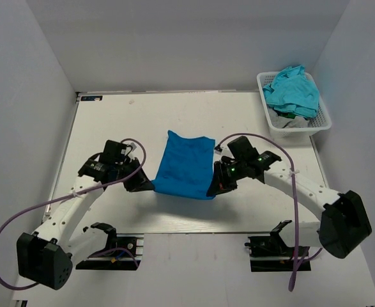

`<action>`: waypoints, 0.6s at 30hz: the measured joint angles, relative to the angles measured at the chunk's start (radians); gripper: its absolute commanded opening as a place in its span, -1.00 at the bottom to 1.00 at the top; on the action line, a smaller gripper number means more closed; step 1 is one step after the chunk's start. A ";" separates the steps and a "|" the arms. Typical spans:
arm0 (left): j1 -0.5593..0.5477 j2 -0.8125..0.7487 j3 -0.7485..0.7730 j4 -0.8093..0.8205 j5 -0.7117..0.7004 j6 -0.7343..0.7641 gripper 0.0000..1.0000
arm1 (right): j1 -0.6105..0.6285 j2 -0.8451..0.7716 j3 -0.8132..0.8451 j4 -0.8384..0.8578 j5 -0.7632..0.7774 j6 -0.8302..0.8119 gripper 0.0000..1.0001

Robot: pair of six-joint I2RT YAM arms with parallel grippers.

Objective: Fold and stack the t-shirts
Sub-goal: Grab one side of the 2/3 rectangular tshirt with both arms, then fold the long partially folded tshirt into a neat square

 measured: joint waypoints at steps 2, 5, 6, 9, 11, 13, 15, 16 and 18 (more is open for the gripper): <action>0.000 -0.005 0.055 -0.081 0.005 -0.001 -1.00 | 0.000 -0.032 0.016 -0.051 -0.045 -0.002 -1.00; 0.000 -0.006 0.157 -0.139 0.003 -0.003 -1.00 | -0.002 -0.065 0.045 -0.089 -0.105 -0.001 -1.00; 0.000 -0.006 0.184 -0.146 -0.004 -0.003 -1.00 | -0.003 -0.071 0.051 -0.097 -0.118 0.000 -1.00; 0.000 0.002 0.251 -0.148 -0.018 -0.003 -1.00 | -0.021 -0.073 0.058 -0.099 -0.161 0.004 -1.00; 0.000 0.016 0.267 -0.128 -0.020 -0.003 -1.00 | -0.039 -0.069 0.055 -0.093 -0.192 0.009 -1.00; 0.000 0.044 0.274 -0.097 -0.025 -0.003 -1.00 | -0.058 -0.062 0.047 -0.072 -0.223 0.015 -1.00; -0.001 0.084 0.280 -0.059 -0.033 -0.003 -1.00 | -0.077 -0.051 0.033 -0.052 -0.246 0.026 -1.00; -0.002 0.106 0.286 -0.043 -0.038 -0.003 -1.00 | -0.087 -0.047 0.027 -0.040 -0.253 0.031 -1.00; -0.004 0.150 0.303 -0.005 -0.052 -0.003 -1.00 | -0.111 -0.040 0.022 -0.019 -0.271 0.040 -1.00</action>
